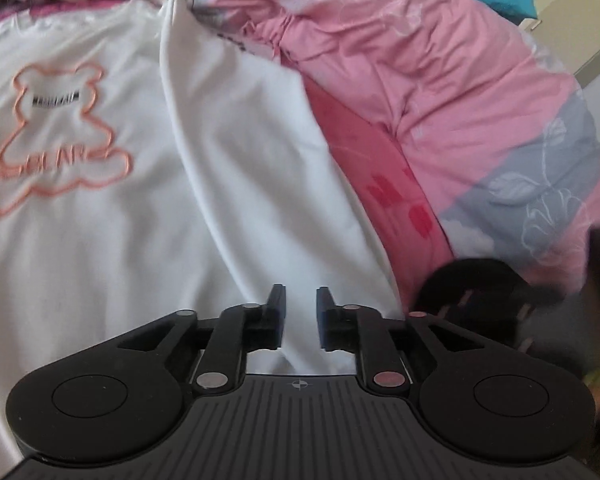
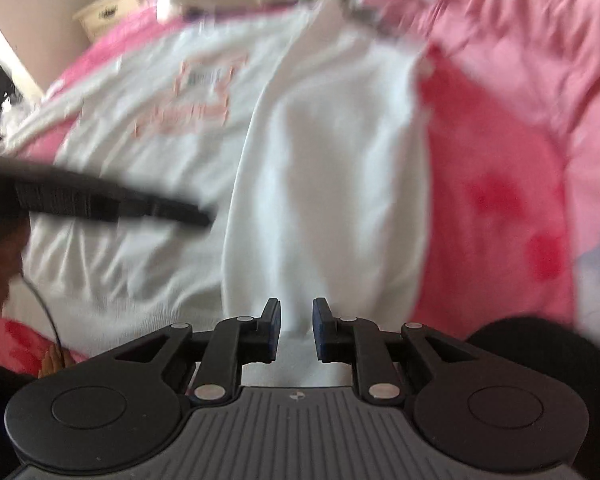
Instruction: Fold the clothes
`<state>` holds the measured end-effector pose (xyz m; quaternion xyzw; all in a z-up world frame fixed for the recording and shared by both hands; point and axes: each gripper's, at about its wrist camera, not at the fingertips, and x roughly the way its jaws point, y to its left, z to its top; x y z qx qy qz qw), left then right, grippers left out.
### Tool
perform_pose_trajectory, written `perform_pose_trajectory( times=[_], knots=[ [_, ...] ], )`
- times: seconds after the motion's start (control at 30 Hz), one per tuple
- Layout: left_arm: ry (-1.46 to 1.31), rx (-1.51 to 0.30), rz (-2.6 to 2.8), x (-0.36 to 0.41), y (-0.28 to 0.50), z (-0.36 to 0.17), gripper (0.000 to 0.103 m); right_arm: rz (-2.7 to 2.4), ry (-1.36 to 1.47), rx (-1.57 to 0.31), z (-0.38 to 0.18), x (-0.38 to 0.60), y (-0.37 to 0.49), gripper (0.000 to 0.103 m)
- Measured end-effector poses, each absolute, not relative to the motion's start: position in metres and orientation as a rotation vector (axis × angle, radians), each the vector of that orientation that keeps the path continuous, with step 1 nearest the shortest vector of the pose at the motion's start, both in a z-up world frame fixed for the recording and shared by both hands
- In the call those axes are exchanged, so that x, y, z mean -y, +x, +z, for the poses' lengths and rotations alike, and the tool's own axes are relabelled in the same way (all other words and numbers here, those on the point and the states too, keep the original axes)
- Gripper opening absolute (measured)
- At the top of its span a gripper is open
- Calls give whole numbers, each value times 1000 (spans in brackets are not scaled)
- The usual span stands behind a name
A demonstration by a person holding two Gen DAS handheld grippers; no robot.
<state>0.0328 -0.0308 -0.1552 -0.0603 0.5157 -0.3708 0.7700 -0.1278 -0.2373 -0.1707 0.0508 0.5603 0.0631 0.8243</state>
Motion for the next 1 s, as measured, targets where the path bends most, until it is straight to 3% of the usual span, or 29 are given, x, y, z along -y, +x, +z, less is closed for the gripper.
perform_pose_trajectory(
  times=[0.1, 0.3, 0.5, 0.67, 1.0],
  knots=[
    [-140, -1137, -804, 39, 40, -164, 17, 182, 104, -1222, -172, 238, -131, 20],
    [-129, -1125, -902, 64, 37, -176, 18, 14, 76, -944, -118, 304, -84, 21],
    [81, -1098, -972, 87, 7, -194, 22, 77, -52, -851, -147, 305, -4, 21],
    [-19, -1147, -985, 76, 15, -205, 22, 9, -134, -937, -206, 318, 40, 21],
    [-100, -1162, -1085, 67, 25, -212, 27, 18, -133, -816, -168, 326, 63, 23]
  ],
)
